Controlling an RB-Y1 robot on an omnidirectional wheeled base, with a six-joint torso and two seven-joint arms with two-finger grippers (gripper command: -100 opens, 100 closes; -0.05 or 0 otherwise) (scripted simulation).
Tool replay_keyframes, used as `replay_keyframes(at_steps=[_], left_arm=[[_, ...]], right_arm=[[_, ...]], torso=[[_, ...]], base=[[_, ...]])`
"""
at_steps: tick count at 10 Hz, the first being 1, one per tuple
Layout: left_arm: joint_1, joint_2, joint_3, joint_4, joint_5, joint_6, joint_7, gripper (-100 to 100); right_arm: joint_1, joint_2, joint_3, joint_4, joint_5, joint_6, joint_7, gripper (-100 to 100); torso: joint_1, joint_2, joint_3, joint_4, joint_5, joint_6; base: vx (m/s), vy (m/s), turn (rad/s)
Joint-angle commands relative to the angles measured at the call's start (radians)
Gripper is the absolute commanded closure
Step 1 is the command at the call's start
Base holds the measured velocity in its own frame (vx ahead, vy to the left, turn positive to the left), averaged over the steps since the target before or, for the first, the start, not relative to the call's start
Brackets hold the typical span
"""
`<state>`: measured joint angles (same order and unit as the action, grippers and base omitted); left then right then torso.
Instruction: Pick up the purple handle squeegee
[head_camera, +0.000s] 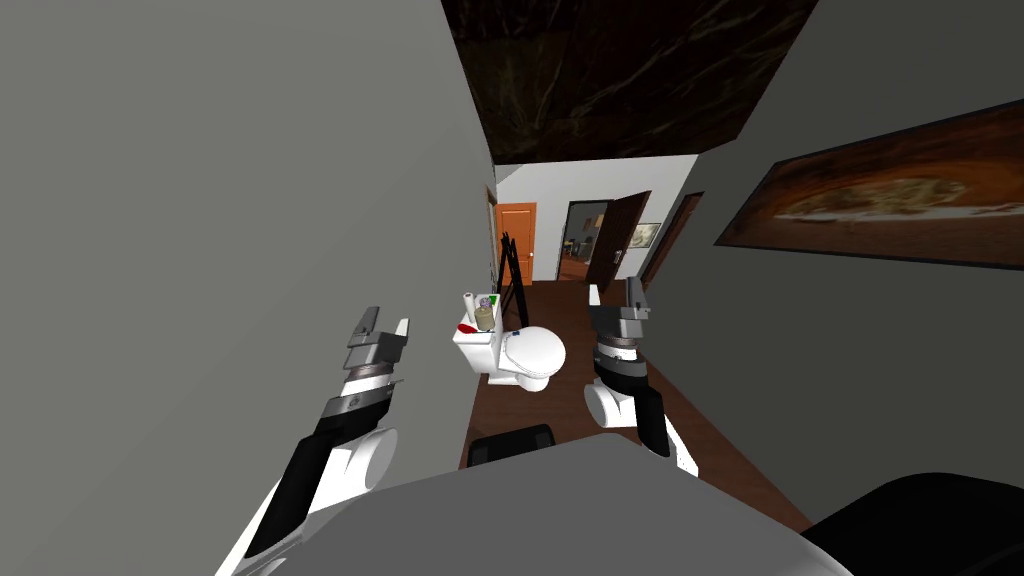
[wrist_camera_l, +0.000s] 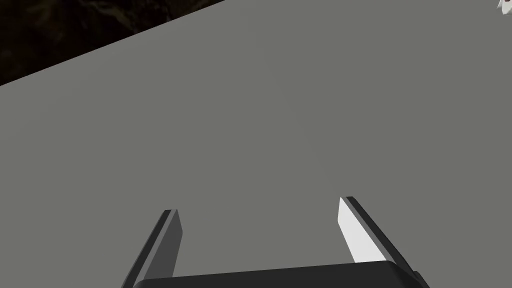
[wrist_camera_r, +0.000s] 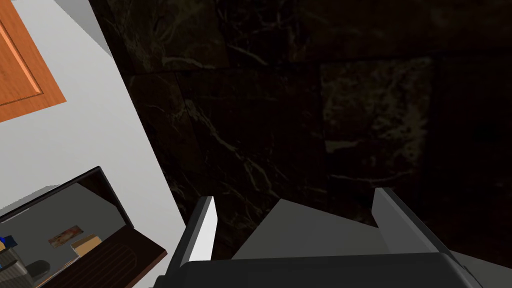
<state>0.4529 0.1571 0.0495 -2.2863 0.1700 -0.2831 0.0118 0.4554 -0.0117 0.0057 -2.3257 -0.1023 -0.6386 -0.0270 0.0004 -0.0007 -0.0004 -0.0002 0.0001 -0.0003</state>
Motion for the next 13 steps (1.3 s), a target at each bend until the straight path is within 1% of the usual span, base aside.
replay_keyframes(at_steps=[1, 3, 4, 6, 7, 9, 10, 13], left_arm=[[-0.003, 0.005, 0.004, 0.006, 0.008, 0.045, -0.004, -100], [-0.012, 0.011, 0.011, 0.023, 0.022, 0.103, -0.009, -100], [-0.012, 0.011, 0.011, 0.023, 0.022, 0.115, -0.009, -100], [-0.02, 0.015, 0.019, 0.039, 0.036, 0.175, -0.014, -100], [-0.02, 0.015, 0.019, 0.039, 0.036, 0.182, -0.014, -100], [-0.028, 0.016, 0.026, 0.055, 0.05, 0.244, -0.019, -100], [-0.028, 0.016, 0.026, 0.055, 0.05, 0.246, -0.019, -100], [-0.038, 0.016, 0.036, 0.077, 0.069, 0.332, -0.026, -100]], right_arm=[[0.0, 0.0, 0.0, 0.0, 0.0, 0.0, 0.0, 0], [0.0, 0.0, 0.0, 0.0, 0.0, 0.0, 0.0, 0], [0.0, 0.0, 0.0, 0.0, 0.0, 0.0, 0.0, 0], [0.0, 0.0, 0.0, 0.0, 0.0, 0.0, 0.0, 0], [0.0, 0.0, 0.0, 0.0, 0.0, 0.0, 0.0, 0], [0.0, 0.0, 0.0, 0.0, 0.0, 0.0, 0.0, 0], [0.0, 0.0, 0.0, 0.0, 0.0, 0.0, 0.0, 0], [0.0, 0.0, 0.0, 0.0, 0.0, 0.0, 0.0, 0]], torso=[[0.0, 0.0, 0.0, 0.0, 0.0, 0.0], [0.0, 0.0, 0.0, 0.0, 0.0, 0.0], [0.0, 0.0, 0.0, 0.0, 0.0, 0.0], [0.0, 0.0, 0.0, 0.0, 0.0, 0.0], [0.0, 0.0, 0.0, 0.0, 0.0, 0.0], [0.0, 0.0, 0.0, 0.0, 0.0, 0.0], [0.0, 0.0, 0.0, 0.0, 0.0, 0.0], [0.0, 0.0, 0.0, 0.0, 0.0, 0.0]], base=[[0.007, 0.002, -0.1], [0.011, 0.004, -0.152], [0.011, 0.006, -0.061], [0.011, 0.005, -0.142], [0.009, 0.007, -0.053], [0.007, 0.003, -0.132], [0.007, 0.006, -0.047], [0.009, 0.005, -0.12]])
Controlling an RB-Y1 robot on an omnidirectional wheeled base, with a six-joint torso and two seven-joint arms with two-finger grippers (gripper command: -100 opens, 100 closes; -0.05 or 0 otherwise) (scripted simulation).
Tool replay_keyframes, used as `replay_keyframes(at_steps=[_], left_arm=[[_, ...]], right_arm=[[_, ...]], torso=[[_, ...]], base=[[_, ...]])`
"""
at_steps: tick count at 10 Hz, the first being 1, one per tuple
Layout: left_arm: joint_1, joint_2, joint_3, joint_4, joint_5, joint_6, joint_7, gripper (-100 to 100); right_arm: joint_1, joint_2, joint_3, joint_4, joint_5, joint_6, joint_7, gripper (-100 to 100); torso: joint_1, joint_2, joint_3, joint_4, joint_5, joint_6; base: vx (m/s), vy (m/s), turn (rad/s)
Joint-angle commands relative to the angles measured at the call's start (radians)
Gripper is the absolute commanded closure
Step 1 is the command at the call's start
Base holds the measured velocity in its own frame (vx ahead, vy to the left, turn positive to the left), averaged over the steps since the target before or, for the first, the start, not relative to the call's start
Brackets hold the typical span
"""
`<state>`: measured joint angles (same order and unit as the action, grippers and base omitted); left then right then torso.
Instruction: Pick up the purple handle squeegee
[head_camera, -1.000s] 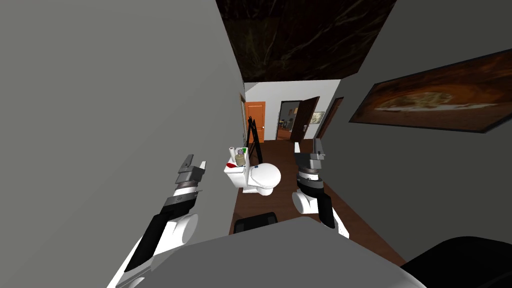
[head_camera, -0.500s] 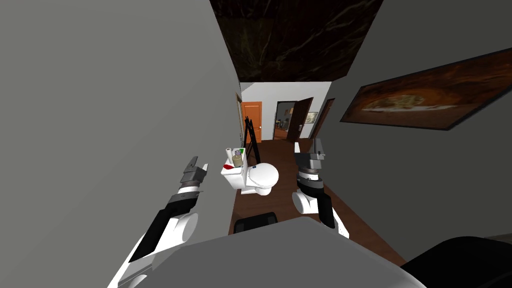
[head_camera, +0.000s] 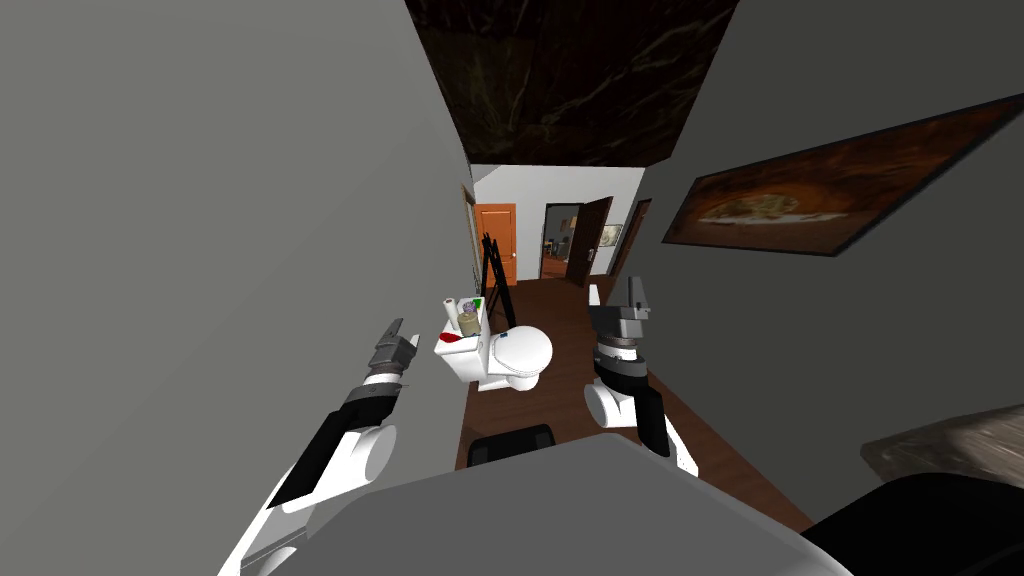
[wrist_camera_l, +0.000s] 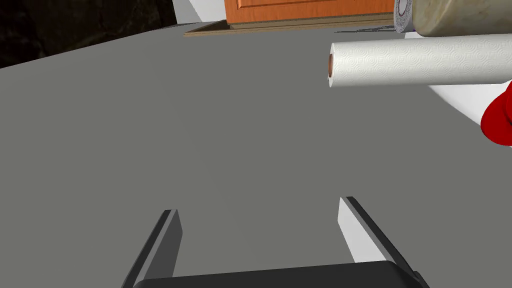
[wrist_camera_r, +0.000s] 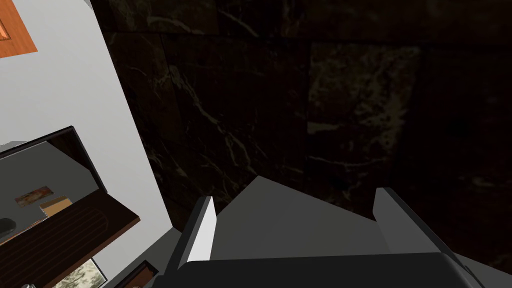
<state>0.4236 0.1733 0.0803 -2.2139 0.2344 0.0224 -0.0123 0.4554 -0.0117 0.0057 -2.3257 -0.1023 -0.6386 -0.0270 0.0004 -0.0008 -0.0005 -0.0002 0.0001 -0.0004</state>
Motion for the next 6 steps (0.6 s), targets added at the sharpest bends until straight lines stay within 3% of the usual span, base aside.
replay_keyframes(at_steps=[1, 6], left_arm=[[-0.009, 0.0, 0.005, 0.004, 0.004, 0.032, -0.002, -100], [-0.027, -0.008, 0.021, 0.045, 0.035, 0.185, -0.013, -100]], right_arm=[[0.0, 0.0, 0.0, 0.0, 0.0, 0.0, 0.0, 0], [0.0, 0.0, 0.0, 0.0, 0.0, 0.0, 0.0, 0]], torso=[[0.0, 0.0, 0.0, 0.0, 0.0, 0.0], [0.0, 0.0, 0.0, 0.0, 0.0, 0.0]], base=[[0.007, 0.006, -0.05], [0.012, 0.005, -0.138]])
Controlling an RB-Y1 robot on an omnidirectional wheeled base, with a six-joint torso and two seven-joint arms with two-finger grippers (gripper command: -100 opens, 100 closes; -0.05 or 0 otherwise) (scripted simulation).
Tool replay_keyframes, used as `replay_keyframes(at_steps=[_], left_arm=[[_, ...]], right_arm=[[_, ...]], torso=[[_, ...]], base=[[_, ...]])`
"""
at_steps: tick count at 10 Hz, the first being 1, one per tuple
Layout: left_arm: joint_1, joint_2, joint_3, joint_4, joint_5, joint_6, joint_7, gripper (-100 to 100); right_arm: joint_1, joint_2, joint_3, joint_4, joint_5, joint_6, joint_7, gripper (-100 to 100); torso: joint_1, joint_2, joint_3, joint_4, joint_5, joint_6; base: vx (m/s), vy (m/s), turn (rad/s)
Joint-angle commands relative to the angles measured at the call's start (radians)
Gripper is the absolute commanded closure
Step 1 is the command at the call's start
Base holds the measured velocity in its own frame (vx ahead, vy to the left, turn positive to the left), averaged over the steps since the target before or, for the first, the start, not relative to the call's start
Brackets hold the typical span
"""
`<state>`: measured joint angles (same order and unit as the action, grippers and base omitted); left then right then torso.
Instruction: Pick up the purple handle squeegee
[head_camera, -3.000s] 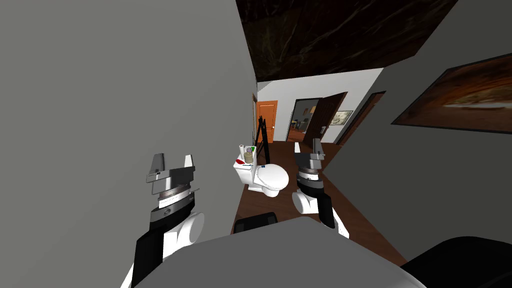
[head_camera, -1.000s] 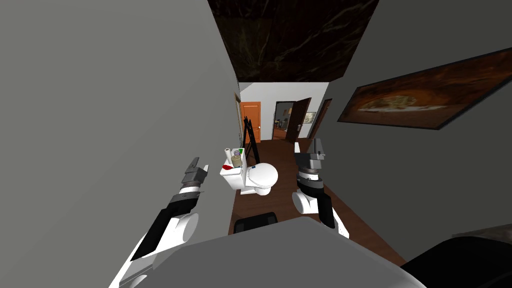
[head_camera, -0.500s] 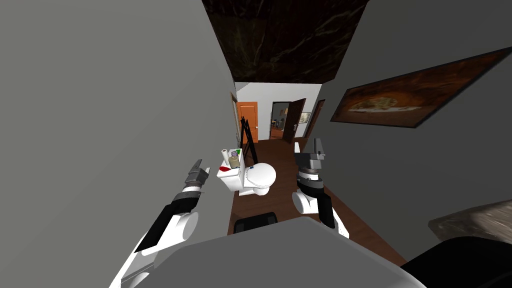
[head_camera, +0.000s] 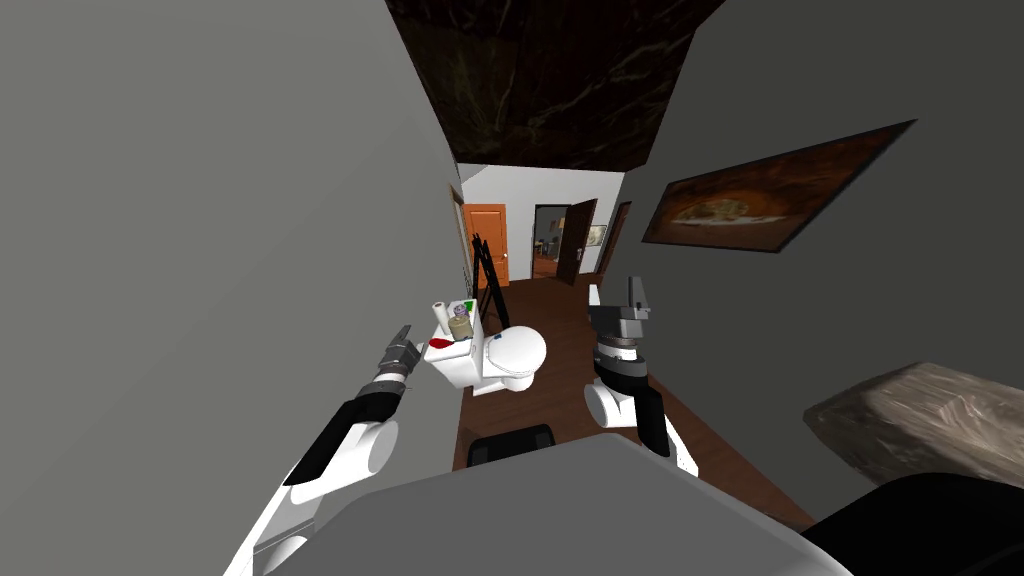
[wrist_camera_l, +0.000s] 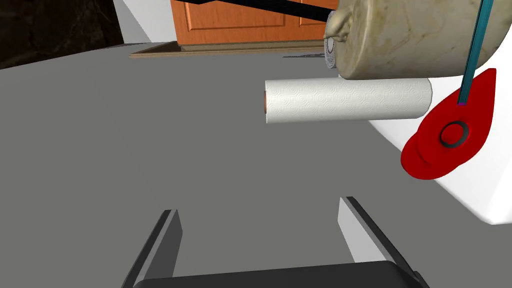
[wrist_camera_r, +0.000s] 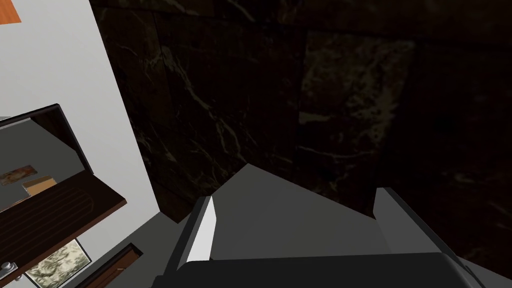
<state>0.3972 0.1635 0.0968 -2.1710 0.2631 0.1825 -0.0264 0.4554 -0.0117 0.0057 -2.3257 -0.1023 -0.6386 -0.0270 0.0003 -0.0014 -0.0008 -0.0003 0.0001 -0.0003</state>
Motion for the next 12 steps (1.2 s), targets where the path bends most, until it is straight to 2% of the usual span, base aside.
replay_keyframes(at_steps=[1, 2, 12], left_arm=[[-0.004, -0.001, 0.008, 0.011, 0.013, 0.05, -0.002, -100], [-0.004, -0.001, 0.008, 0.011, 0.013, 0.057, -0.002, -100], [-0.035, -0.031, 0.037, 0.089, 0.07, 0.331, -0.024, -100]], right_arm=[[0.0, 0.0, 0.0, 0.0, 0.0, 0.0, 0.0, 0], [0.0, 0.0, 0.0, 0.0, 0.0, 0.0, 0.0, 0], [0.0, 0.0, 0.0, 0.0, 0.0, 0.0, 0.0, 0]], torso=[[0.0, 0.0, 0.0, 0.0, 0.0, 0.0], [0.0, 0.0, 0.0, 0.0, 0.0, 0.0], [0.0, 0.0, 0.0, 0.0, 0.0, 0.0]], base=[[0.016, 0.007, -0.148], [0.01, 0.007, -0.05], [0.013, 0.007, -0.128]])
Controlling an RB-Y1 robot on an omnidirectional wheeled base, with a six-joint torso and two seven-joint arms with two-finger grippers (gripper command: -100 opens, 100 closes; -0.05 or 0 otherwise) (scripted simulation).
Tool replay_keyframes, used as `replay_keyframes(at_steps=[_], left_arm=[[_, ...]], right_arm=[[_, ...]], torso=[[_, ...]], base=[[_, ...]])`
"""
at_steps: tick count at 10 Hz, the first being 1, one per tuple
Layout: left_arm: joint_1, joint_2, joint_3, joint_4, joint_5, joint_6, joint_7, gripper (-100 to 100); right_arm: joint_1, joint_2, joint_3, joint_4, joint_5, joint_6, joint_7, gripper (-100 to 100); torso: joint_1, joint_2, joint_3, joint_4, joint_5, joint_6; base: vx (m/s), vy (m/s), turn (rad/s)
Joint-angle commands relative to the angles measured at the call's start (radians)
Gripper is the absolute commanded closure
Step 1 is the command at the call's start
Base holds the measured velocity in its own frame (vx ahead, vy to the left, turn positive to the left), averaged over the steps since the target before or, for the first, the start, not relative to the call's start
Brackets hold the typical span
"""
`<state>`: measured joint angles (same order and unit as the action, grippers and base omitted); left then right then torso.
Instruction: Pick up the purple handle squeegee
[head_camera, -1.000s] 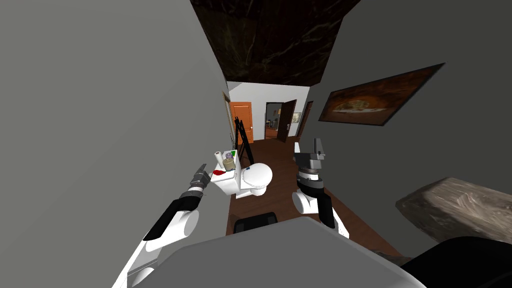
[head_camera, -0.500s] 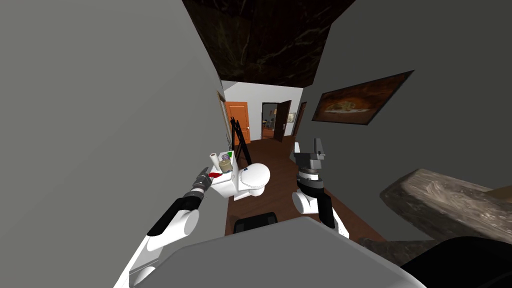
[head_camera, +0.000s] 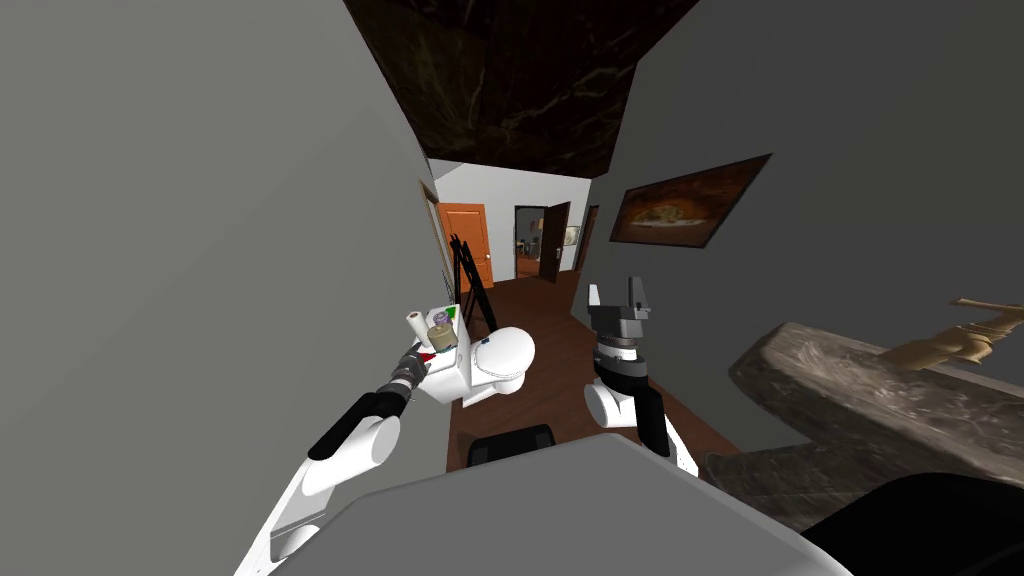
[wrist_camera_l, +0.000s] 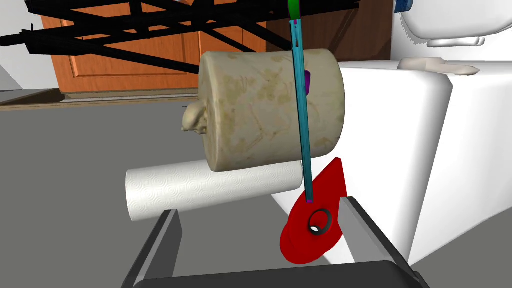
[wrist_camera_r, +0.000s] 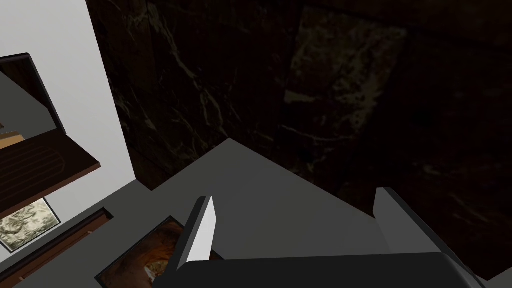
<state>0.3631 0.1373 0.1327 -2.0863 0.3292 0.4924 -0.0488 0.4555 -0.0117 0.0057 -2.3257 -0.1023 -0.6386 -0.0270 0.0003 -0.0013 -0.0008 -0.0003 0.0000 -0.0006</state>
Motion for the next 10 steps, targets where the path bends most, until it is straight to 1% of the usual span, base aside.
replay_keyframes(at_steps=[1, 4, 5, 6, 9, 10], left_arm=[[-0.001, -0.005, 0.001, 0.004, 0.004, 0.028, -0.002, -100], [-0.011, -0.03, 0.011, 0.032, 0.023, 0.118, -0.01, -100], [-0.011, -0.03, 0.011, 0.032, 0.023, 0.123, -0.01, -100], [-0.014, -0.043, 0.014, 0.04, 0.028, 0.149, -0.012, -100], [-0.022, -0.092, 0.02, 0.057, 0.04, 0.208, -0.017, -100], [-0.024, -0.119, 0.022, 0.061, 0.043, 0.224, -0.018, -100]], right_arm=[[0.0, 0.0, 0.0, 0.0, 0.0, 0.0, 0.0, 0], [0.0, 0.0, 0.0, 0.0, 0.0, 0.0, 0.0, 0], [0.0, 0.0, 0.0, 0.0, 0.0, 0.0, 0.0, 0], [0.0, 0.0, 0.0, 0.0, 0.0, 0.0, 0.0, 0], [0.0, 0.0, 0.0, 0.0, 0.0, 0.0, 0.0, 0], [0.0, 0.0, 0.0, 0.0, 0.0, 0.0, 0.0, 0]], torso=[[0.0, 0.0, 0.0, 0.0, 0.0, 0.0], [0.0, 0.0, 0.0, 0.0, 0.0, 0.0], [0.0, 0.0, 0.0, 0.0, 0.0, 0.0], [0.0, 0.0, 0.0, 0.0, 0.0, -0.001], [0.0, 0.0, 0.0, 0.0, 0.0, 0.0], [0.0, 0.0, 0.0, 0.0, 0.0, 0.0]], base=[[0.015, 0.01, -0.051], [0.018, 0.008, -0.14], [0.012, 0.009, -0.023], [0.01, 0.006, -0.07], [0.017, 0.01, -0.101], [0.015, 0.008, -0.062]])
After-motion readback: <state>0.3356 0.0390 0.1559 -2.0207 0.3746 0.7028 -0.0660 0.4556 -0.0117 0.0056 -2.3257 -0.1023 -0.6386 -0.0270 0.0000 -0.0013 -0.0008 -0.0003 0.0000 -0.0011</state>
